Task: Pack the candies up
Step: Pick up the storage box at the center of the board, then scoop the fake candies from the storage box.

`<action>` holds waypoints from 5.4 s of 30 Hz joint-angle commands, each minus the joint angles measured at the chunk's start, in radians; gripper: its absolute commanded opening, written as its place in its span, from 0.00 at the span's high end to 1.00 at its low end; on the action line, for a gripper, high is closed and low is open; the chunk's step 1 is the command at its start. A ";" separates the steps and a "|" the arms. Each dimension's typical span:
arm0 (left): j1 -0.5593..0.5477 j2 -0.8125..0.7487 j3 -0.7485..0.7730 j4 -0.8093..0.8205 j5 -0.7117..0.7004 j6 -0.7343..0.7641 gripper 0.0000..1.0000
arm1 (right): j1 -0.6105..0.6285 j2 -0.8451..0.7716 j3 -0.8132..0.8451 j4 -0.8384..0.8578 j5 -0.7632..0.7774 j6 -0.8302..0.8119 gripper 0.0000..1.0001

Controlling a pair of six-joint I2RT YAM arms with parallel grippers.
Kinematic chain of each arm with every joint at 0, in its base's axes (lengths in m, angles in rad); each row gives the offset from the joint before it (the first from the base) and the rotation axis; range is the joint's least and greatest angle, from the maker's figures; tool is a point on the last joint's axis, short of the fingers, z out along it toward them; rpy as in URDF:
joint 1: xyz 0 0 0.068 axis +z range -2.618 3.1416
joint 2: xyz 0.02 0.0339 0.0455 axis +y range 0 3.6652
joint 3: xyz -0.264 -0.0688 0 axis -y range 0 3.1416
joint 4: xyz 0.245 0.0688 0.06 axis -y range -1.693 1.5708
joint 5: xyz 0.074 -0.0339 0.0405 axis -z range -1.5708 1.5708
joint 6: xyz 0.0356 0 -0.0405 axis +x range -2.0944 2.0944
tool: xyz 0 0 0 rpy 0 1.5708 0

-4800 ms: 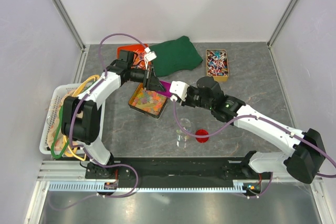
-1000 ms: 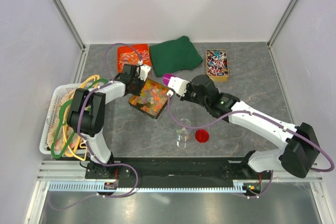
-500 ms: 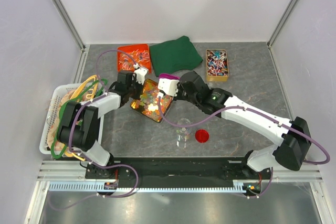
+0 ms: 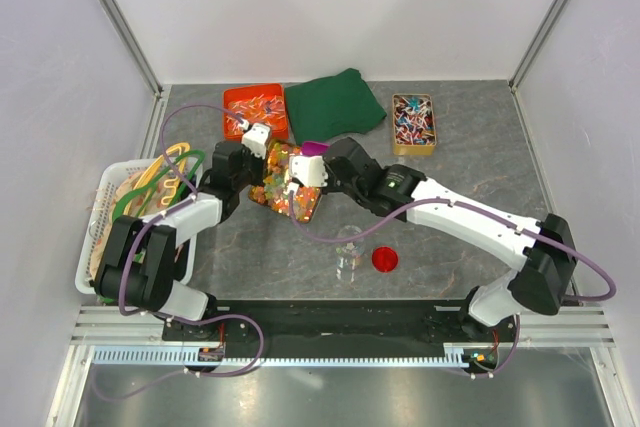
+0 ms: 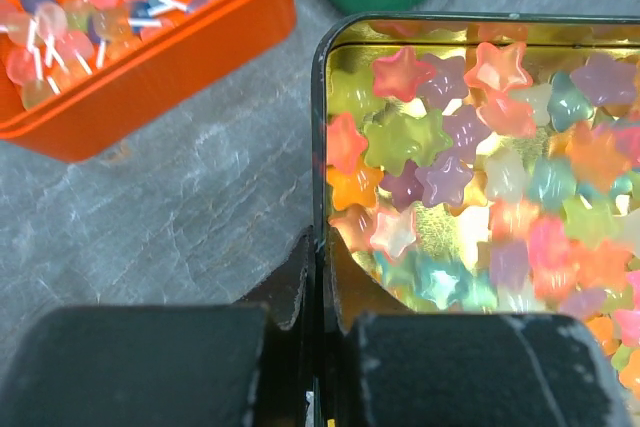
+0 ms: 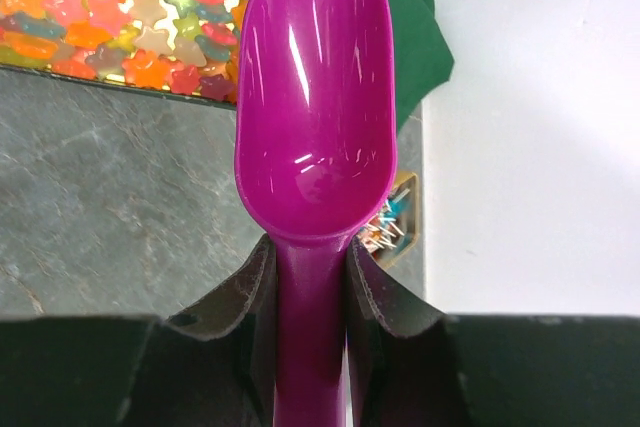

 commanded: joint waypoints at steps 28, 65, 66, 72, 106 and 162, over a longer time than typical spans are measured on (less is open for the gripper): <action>-0.015 0.056 0.207 -0.294 0.092 0.053 0.98 | 0.172 0.397 0.288 -0.234 0.429 -0.368 1.00; -0.038 -0.020 0.162 -0.328 0.118 0.064 0.98 | 0.080 0.514 0.453 -0.608 -0.018 -0.370 1.00; -0.038 -0.020 0.161 -0.327 0.121 0.064 0.98 | 0.074 0.515 0.467 -0.614 -0.050 -0.368 1.00; -0.038 -0.017 0.161 -0.320 0.110 0.066 0.98 | 0.044 0.528 0.490 -0.635 -0.137 -0.344 1.00; -0.037 -0.003 0.173 -0.328 0.024 0.040 0.98 | 0.046 0.623 0.552 -0.516 -0.298 -0.108 1.00; 0.003 -0.020 0.181 -0.348 -0.066 0.021 0.98 | -0.075 0.583 0.547 -0.387 -0.630 0.288 1.00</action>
